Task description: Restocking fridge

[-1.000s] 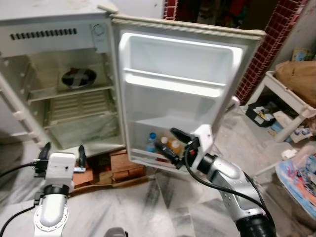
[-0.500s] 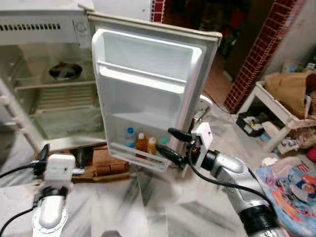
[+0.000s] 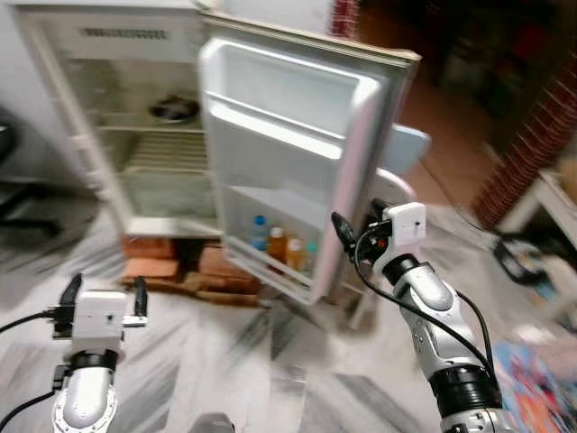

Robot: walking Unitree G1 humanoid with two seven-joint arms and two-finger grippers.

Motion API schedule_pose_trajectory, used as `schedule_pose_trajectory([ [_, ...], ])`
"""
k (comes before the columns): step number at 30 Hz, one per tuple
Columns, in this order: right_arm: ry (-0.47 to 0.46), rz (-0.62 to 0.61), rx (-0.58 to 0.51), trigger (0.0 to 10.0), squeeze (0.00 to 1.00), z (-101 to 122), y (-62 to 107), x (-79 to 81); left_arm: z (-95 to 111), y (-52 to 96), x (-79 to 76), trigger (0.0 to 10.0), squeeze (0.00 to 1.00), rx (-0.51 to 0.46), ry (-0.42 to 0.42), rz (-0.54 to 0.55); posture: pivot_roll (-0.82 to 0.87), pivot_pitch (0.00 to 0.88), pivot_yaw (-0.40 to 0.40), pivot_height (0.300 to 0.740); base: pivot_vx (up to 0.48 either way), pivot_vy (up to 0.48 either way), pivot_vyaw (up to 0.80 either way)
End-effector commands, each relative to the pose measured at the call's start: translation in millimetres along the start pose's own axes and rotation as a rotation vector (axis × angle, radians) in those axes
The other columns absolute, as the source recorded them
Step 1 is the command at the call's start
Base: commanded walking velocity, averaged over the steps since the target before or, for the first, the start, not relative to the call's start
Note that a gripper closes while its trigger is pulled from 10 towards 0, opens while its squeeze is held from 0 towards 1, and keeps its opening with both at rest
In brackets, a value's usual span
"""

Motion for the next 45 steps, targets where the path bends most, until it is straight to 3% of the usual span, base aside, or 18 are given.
schedule_pose_trajectory([
  [1, 0.0, -0.025, -0.017, 10.0, 0.0, 1, 1.0, 0.2, 10, -4.9, -2.0, 10.0, 0.0, -0.044, 0.01, -0.004, 0.1, 0.0, -0.041, 0.74, 0.412, 0.0, 0.0],
  [10, -0.006, -0.055, -0.016, 10.0, 0.0, 0, 0.8, 3.8, 11, -5.4, -2.8, 10.0, 0.0, -0.046, 0.012, -0.01, 0.1, 0.0, -0.041, 0.74, 0.449, 0.0, 0.0],
  [25, 0.005, -0.065, -0.016, 10.0, 0.0, -2, 13.6, -8.5, 7, 0.0, -2.9, 10.0, 0.0, -0.028, 0.018, 0.001, 0.1, 0.009, -0.046, 0.74, 0.0, 0.0, 0.0],
  [30, -0.019, -0.099, -0.003, 10.0, 0.0, 1, -1.6, -15.3, -6, 13.8, 1.8, 10.0, 0.0, 0.032, 0.003, 0.037, 0.11, 0.019, -0.04, 0.74, 0.0, 0.0, 0.0],
  [35, -0.067, -0.066, 0.0, 10.0, 0.0, 8, -21.6, -10.0, -16, 30.6, 8.4, 10.0, 0.0, 0.077, -0.012, 0.075, 0.12, 0.028, -0.04, 0.74, 0.0, 0.0, 0.0],
  [37, -0.135, -0.002, -0.008, 10.0, 0.0, 19, -43.5, 4.4, -26, 47.2, 6.9, 10.0, 0.0, 0.114, -0.03, 0.072, 0.14, 0.034, -0.048, 0.74, 0.0, 0.0, 0.0],
  [39, -0.163, 0.04, -0.014, 10.0, 0.0, 24, -50.5, 12.4, -28, 51.0, 5.3, 10.0, 0.0, 0.121, -0.035, 0.073, 0.15, 0.034, -0.052, 0.74, 0.0, 0.0, 0.0],
  [40, -0.208, 0.117, -0.021, 10.0, 0.0, 29, -56.1, 23.7, -30, 53.5, 3.3, 10.0, 0.0, 0.125, -0.04, 0.071, 0.16, 0.036, -0.058, 0.74, 0.0, 0.0, 0.0],
  [44, -0.277, 0.309, -0.04, 10.0, 0.0, 37, -53.3, 42.4, -26, 54.2, 1.2, 10.0, 0.0, 0.118, -0.038, 0.083, 0.17, 0.033, -0.07, 0.74, 0.0, 0.0, 0.0],
  [45, -0.358, 0.434, -0.041, 10.0, 0.0, 40, -45.4, 51.1, -26, 54.3, 1.3, 10.0, 0.0, 0.117, -0.037, 0.089, 0.17, 0.032, -0.074, 0.74, 0.0, 0.0, 0.0],
])
Point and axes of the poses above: a point about 5 cm out from each wrist's last joint towards the gripper, its own y axis pointing back from the gripper into the wrist, its own z axis along the axis of the wrist's last joint, x = y × z, the point moved 1 cm from there along -y, pointing out of the wrist towards the gripper, and after that the axes turned 3 degrees about y, right-handed, at the moved point
